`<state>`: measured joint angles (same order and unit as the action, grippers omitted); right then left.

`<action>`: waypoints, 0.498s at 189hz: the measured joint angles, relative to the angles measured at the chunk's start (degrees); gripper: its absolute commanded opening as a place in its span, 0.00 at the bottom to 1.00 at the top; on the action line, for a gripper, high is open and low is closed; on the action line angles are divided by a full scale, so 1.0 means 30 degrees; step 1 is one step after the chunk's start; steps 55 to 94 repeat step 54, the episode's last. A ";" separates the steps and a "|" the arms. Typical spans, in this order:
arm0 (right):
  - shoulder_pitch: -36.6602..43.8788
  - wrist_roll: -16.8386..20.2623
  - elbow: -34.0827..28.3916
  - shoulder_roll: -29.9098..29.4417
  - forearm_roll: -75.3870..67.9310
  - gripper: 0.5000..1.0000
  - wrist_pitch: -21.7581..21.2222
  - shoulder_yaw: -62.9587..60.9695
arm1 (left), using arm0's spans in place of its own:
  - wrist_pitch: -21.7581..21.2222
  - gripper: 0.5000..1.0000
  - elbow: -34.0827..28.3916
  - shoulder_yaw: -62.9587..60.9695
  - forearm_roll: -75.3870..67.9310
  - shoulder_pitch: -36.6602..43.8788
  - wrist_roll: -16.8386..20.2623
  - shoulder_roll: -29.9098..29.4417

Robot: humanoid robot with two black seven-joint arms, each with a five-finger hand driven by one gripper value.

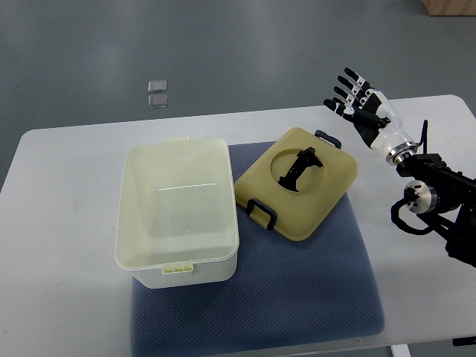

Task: Open white storage box with right hand

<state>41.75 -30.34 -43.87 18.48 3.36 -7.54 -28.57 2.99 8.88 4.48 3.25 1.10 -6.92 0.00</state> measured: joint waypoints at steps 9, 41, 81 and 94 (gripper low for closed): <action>-0.0039 0.0055 0.0004 -0.0313 -0.0726 0.86 0.0047 -0.0025 | 0.0000 1.00 0.0000 0.0000 0.0000 -0.0003 0.0000 0.0000; -0.0184 -0.0123 0.0005 -0.0947 -0.1365 0.86 0.0178 -0.0394 | 0.0000 1.00 0.0000 0.0000 0.0000 0.0000 0.0000 0.0000; -0.0212 -0.0343 0.0005 -0.1046 -0.1370 0.86 0.0180 -0.0803 | 0.0000 1.00 0.0000 0.0000 0.0000 -0.0002 0.0000 0.0000; -0.0212 -0.0343 0.0005 -0.1046 -0.1370 0.86 0.0180 -0.0803 | 0.0000 1.00 0.0000 0.0000 0.0000 -0.0002 0.0000 0.0000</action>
